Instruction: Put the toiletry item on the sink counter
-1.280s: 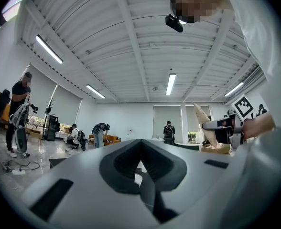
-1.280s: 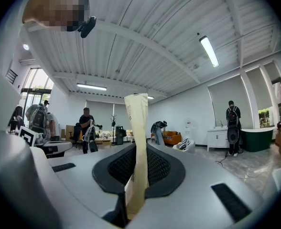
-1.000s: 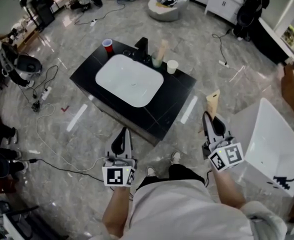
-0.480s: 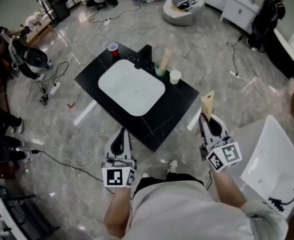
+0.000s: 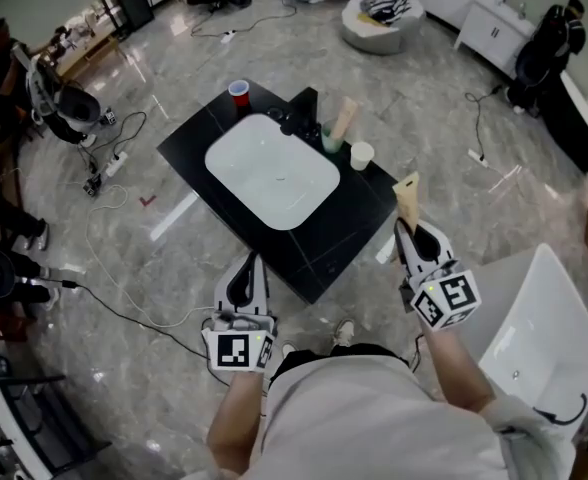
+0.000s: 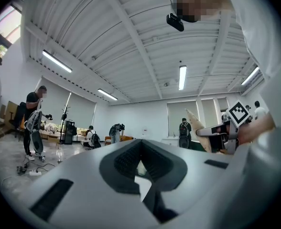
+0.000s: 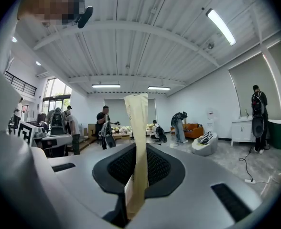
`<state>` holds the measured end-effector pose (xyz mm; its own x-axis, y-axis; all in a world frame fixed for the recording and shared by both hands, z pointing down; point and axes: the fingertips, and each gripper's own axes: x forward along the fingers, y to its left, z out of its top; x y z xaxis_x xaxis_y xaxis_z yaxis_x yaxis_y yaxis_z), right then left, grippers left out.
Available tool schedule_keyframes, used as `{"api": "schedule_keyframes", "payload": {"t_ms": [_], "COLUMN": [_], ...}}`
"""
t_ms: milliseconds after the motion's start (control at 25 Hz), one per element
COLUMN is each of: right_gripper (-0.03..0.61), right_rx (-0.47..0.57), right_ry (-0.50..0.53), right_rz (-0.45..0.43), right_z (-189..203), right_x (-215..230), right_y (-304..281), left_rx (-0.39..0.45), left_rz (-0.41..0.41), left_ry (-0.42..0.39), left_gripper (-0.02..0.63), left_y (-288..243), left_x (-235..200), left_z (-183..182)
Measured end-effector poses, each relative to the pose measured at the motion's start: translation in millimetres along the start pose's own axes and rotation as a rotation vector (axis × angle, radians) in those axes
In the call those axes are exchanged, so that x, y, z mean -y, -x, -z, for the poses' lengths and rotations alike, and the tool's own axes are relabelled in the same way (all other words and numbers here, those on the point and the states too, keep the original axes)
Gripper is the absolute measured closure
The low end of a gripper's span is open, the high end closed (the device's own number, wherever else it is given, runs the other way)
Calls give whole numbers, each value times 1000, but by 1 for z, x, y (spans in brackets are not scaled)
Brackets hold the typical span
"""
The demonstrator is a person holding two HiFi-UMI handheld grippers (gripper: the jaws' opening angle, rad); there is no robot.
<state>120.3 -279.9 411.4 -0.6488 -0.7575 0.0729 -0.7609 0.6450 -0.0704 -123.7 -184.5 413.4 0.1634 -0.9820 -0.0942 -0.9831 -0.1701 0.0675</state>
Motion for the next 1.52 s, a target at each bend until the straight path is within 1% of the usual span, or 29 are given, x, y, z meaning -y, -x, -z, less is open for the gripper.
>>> {"api": "schedule_keyframes", "payload": {"t_ms": [160,360,560,800,1040,1160,1280,1520], "right_gripper": [525,525,525,525,525,525,525,525], "right_rx": [-40,-94,-156,-225,-288,-344,-403,-490], "right_ry": [-11,-11,-45,-28,-18,-20,-63,-57], "right_rz": [-21,-24,-58,-87,-106,-128,-150,-143], "right_z": [14,33,53,72,97,113,130,163], "right_x": [-3,0,-4,-8,-8,-10,-10,-1], "right_y": [-15,-30,-53,-71,-81,-87,-91,-103], "left_rx": [-6,-3,-13,-16,-14,-14,-14,-18], "left_rz": [-12,-20,-26,-17,-27,-37,-48,-75], "left_ry": [-3,-1,5,4,1,4,2,0], "left_gripper": [611,611,611,611,611,611,611,611], "left_y": [3,2,3,-1,1,4,8,16], "left_x": [-8,-16,-19,-18,-19,-19,-20,-24], "left_z": [-1,-4,1,2,2,2,0,0]}}
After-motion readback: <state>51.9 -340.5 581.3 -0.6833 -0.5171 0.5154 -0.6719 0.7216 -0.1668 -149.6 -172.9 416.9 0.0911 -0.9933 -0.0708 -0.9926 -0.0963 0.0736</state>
